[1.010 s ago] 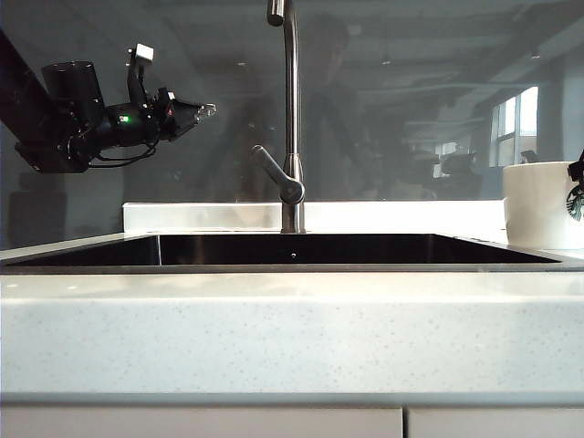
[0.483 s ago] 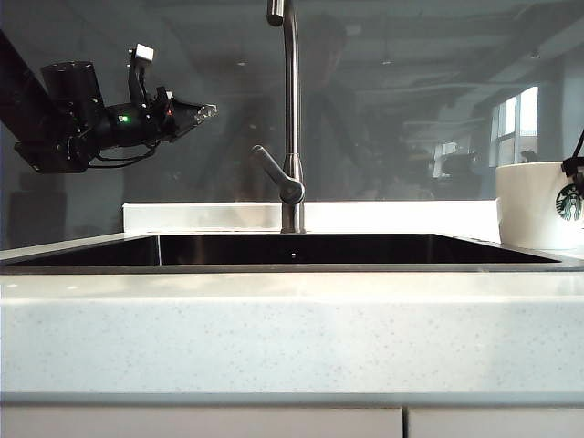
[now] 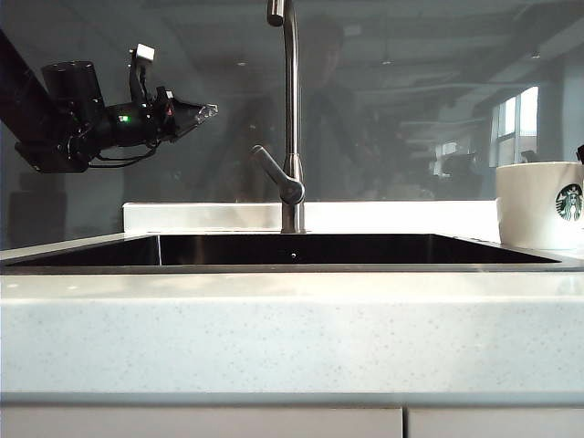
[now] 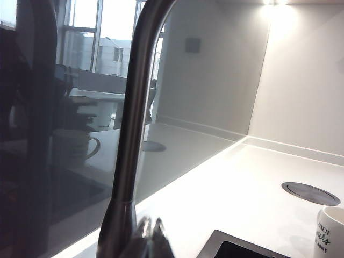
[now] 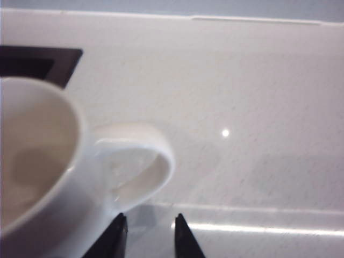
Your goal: Pick up the mug next to the sink, go to the faucet to get some water, pour the water into the sink, and finally put the mug back to its place.
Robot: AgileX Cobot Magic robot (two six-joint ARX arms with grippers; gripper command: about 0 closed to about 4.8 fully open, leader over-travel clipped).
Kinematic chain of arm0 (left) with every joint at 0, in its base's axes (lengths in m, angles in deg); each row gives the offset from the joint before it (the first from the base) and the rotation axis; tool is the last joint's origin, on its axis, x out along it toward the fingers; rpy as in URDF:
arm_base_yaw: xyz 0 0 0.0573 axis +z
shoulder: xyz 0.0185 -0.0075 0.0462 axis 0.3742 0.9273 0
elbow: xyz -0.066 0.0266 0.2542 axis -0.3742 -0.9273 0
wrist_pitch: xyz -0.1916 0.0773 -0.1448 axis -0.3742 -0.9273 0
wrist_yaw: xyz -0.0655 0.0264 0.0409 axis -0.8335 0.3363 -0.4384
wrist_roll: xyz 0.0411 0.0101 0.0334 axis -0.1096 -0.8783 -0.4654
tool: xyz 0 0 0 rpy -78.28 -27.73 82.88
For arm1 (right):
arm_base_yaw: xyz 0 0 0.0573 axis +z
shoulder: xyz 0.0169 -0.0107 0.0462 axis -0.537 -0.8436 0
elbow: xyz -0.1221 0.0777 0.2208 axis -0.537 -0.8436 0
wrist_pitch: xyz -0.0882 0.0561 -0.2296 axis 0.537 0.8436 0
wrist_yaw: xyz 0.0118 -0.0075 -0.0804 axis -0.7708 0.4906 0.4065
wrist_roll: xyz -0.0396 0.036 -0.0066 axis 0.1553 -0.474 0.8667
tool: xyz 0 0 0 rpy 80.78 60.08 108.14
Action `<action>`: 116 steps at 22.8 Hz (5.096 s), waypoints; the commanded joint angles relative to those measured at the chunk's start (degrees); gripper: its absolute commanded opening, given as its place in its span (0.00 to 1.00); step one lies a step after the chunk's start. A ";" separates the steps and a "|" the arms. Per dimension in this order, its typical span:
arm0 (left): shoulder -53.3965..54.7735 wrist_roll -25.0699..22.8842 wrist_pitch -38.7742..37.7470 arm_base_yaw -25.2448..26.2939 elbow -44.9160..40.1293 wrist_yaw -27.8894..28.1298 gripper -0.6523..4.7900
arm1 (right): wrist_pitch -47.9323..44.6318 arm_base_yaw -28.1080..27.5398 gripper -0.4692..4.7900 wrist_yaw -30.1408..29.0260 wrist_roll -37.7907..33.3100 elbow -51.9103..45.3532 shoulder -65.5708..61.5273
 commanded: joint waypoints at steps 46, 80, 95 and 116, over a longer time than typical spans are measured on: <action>-0.44 -0.09 -11.30 0.09 0.09 -0.11 0.11 | 6.75 19.45 0.08 9.66 -10.49 -21.03 54.34; -0.42 -0.09 -11.91 0.09 0.15 -0.17 0.11 | 15.02 10.97 0.08 8.68 -10.27 -35.23 80.28; -0.42 -0.09 -11.91 0.09 0.15 -0.17 0.11 | 19.65 11.06 0.08 8.81 -10.34 -35.21 80.28; -17.51 -22.23 -64.96 0.11 0.04 22.51 0.11 | 19.78 11.06 0.08 8.79 -10.36 -35.21 80.28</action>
